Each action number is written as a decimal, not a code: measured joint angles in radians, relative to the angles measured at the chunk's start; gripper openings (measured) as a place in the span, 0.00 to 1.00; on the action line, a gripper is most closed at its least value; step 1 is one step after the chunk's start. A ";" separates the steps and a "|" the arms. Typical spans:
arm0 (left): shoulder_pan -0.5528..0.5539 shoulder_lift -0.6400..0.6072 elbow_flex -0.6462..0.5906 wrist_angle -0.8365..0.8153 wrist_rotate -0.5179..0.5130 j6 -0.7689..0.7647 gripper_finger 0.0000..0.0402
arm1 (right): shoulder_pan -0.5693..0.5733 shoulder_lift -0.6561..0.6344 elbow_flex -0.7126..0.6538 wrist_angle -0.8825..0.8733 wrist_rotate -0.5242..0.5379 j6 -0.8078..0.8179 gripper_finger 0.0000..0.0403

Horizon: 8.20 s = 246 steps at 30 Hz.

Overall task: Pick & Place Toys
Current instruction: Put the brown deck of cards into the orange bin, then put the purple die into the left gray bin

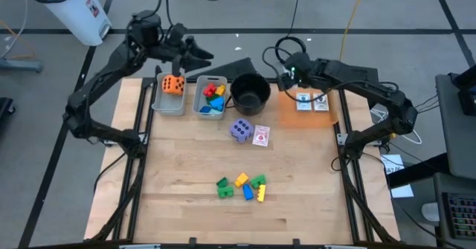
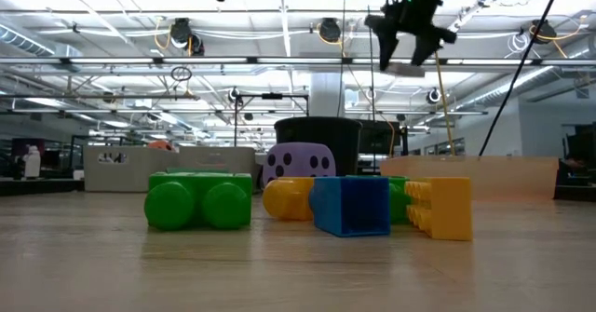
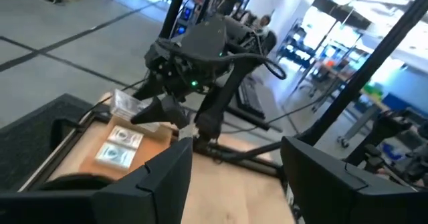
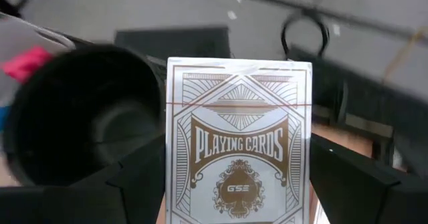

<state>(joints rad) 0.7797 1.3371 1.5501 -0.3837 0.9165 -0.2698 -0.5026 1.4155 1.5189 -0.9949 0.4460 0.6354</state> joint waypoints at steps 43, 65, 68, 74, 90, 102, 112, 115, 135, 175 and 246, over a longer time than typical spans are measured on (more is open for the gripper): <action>0.017 -0.010 0.000 -0.253 -0.028 0.185 0.58 | -0.122 0.123 -0.478 0.401 -0.135 0.218 0.75; 0.017 -0.010 -0.001 -0.252 -0.028 0.181 0.58 | -0.159 0.231 -0.488 0.508 -0.164 0.190 0.75; 0.017 -0.010 -0.001 -0.252 -0.028 0.181 0.58 | -0.159 0.249 -0.488 0.520 -0.172 0.190 0.75; 0.017 -0.010 -0.001 -0.252 -0.029 0.179 0.58 | -0.159 0.269 -0.488 0.519 -0.189 0.190 0.75; 0.017 -0.010 -0.001 -0.252 -0.029 0.172 0.58 | -0.171 0.268 -0.487 0.544 -0.190 0.127 0.78; 0.017 -0.010 -0.001 -0.252 -0.029 0.158 0.58 | -0.172 0.268 -0.487 0.577 -0.190 0.104 0.79; 0.017 -0.010 -0.001 -0.253 -0.029 0.157 0.58 | -0.172 0.268 -0.487 0.576 -0.190 0.104 0.79; 0.017 -0.010 -0.001 -0.252 -0.029 0.156 0.58 | -0.173 0.268 -0.487 0.576 -0.190 0.109 0.79; 0.017 -0.010 -0.001 -0.252 -0.029 0.151 0.58 | -0.174 0.267 -0.487 0.574 -0.188 0.109 0.92; -0.245 -0.005 -0.001 -0.317 -0.342 0.147 0.58 | -0.021 -0.034 -0.486 1.269 -0.420 0.222 0.93; -0.503 0.483 -0.272 -0.103 -0.793 -0.359 0.58 | 0.596 -0.460 -0.882 0.878 -0.447 0.139 0.93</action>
<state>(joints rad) 0.2764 1.8202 1.2785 -0.4871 0.1232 -0.6285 0.0937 0.9558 0.6368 -0.1169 -0.0010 0.7741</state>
